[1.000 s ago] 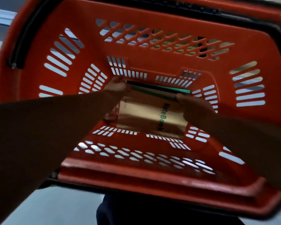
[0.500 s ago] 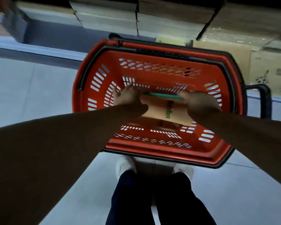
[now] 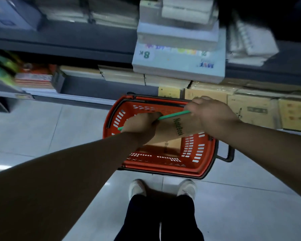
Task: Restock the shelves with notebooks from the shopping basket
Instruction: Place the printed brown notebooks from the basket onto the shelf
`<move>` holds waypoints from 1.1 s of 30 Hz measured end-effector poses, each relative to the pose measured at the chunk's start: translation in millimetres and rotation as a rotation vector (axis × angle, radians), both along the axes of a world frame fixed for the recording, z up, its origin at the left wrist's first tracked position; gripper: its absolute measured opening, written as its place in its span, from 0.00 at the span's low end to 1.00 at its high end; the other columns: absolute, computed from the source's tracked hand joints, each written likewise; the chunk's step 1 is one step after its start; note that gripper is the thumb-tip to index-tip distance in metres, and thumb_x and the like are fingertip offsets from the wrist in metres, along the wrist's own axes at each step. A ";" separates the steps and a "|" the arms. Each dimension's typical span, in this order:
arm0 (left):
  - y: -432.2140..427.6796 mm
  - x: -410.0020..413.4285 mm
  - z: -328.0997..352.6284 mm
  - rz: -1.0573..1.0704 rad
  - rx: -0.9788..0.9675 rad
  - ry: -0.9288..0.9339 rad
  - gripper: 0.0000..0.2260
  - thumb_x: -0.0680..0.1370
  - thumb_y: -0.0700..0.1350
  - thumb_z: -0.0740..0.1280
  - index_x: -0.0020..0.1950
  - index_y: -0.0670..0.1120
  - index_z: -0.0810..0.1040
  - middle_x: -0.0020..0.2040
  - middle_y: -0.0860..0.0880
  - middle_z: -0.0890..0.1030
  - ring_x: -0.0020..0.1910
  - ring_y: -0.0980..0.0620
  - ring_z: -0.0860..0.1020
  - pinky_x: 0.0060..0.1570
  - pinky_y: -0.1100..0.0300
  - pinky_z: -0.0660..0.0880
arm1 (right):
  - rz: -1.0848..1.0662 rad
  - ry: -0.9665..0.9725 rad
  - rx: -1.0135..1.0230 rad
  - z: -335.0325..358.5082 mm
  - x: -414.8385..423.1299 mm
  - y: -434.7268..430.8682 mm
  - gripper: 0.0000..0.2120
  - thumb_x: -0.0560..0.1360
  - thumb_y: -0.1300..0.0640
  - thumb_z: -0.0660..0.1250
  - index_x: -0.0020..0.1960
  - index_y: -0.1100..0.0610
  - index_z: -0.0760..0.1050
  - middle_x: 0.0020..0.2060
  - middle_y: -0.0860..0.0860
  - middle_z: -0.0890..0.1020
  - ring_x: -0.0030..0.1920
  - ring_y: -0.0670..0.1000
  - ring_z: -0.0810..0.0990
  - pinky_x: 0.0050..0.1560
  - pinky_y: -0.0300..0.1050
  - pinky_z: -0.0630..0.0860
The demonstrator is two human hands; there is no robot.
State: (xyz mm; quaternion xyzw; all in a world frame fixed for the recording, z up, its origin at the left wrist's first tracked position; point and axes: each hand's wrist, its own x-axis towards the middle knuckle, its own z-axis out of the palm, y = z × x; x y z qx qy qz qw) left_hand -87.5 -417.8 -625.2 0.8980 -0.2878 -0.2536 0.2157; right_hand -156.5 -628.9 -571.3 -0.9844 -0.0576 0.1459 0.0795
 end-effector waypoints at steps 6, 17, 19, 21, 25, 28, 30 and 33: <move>10.5 -7.5 96.8 0.045 -0.109 -0.056 0.13 0.80 0.49 0.56 0.60 0.55 0.75 0.53 0.51 0.81 0.48 0.54 0.74 0.39 0.60 0.66 | -0.068 -0.193 0.142 99.6 7.2 1.2 0.14 0.77 0.61 0.64 0.62 0.55 0.75 0.56 0.53 0.76 0.59 0.53 0.69 0.53 0.52 0.72; 8.8 -6.9 248.8 0.144 -0.286 0.021 0.08 0.83 0.49 0.58 0.57 0.51 0.75 0.50 0.49 0.80 0.49 0.48 0.79 0.48 0.50 0.77 | -0.411 -0.433 0.242 232.9 -1.2 5.1 0.40 0.74 0.51 0.70 0.78 0.54 0.51 0.75 0.55 0.59 0.74 0.56 0.58 0.75 0.56 0.55; 7.4 -3.3 275.5 0.168 -0.361 0.008 0.05 0.83 0.48 0.59 0.52 0.52 0.74 0.46 0.50 0.80 0.45 0.51 0.78 0.41 0.56 0.75 | -0.469 -0.427 0.137 257.1 -1.6 -1.3 0.37 0.76 0.46 0.67 0.77 0.55 0.53 0.73 0.54 0.63 0.74 0.55 0.59 0.74 0.59 0.52; 5.5 0.1 302.0 0.243 -0.467 0.025 0.05 0.82 0.46 0.61 0.51 0.53 0.75 0.43 0.54 0.80 0.43 0.54 0.79 0.37 0.60 0.73 | -0.511 -0.433 0.054 283.5 -2.9 -10.2 0.29 0.77 0.44 0.64 0.73 0.54 0.61 0.68 0.54 0.70 0.70 0.56 0.64 0.73 0.60 0.53; 3.4 -0.4 351.1 0.290 -0.583 0.037 0.07 0.82 0.46 0.60 0.51 0.53 0.78 0.43 0.55 0.81 0.42 0.55 0.80 0.37 0.61 0.76 | -0.536 -0.490 -0.012 335.0 -9.4 -24.6 0.19 0.79 0.45 0.61 0.65 0.55 0.70 0.57 0.54 0.79 0.59 0.58 0.74 0.65 0.55 0.63; 0.9 -4.7 380.2 0.294 -0.653 0.040 0.08 0.82 0.45 0.60 0.53 0.53 0.79 0.44 0.56 0.82 0.41 0.57 0.80 0.38 0.63 0.77 | -0.586 -0.529 0.071 366.1 -17.0 -31.4 0.17 0.78 0.44 0.62 0.58 0.56 0.73 0.49 0.53 0.79 0.48 0.56 0.76 0.43 0.47 0.70; -2.9 -10.0 395.9 0.315 -0.704 0.057 0.08 0.82 0.44 0.61 0.51 0.52 0.80 0.44 0.55 0.82 0.41 0.58 0.80 0.38 0.64 0.77 | -0.619 -0.541 0.152 382.9 -22.9 -36.5 0.15 0.77 0.44 0.64 0.52 0.55 0.74 0.42 0.49 0.76 0.42 0.52 0.74 0.37 0.46 0.69; -9.3 -17.9 415.6 0.377 -0.750 0.106 0.08 0.82 0.44 0.62 0.51 0.54 0.80 0.45 0.54 0.83 0.43 0.55 0.81 0.40 0.60 0.78 | -0.723 -0.608 0.490 401.0 -28.5 -45.2 0.10 0.74 0.48 0.70 0.46 0.54 0.76 0.40 0.46 0.79 0.42 0.48 0.77 0.40 0.45 0.74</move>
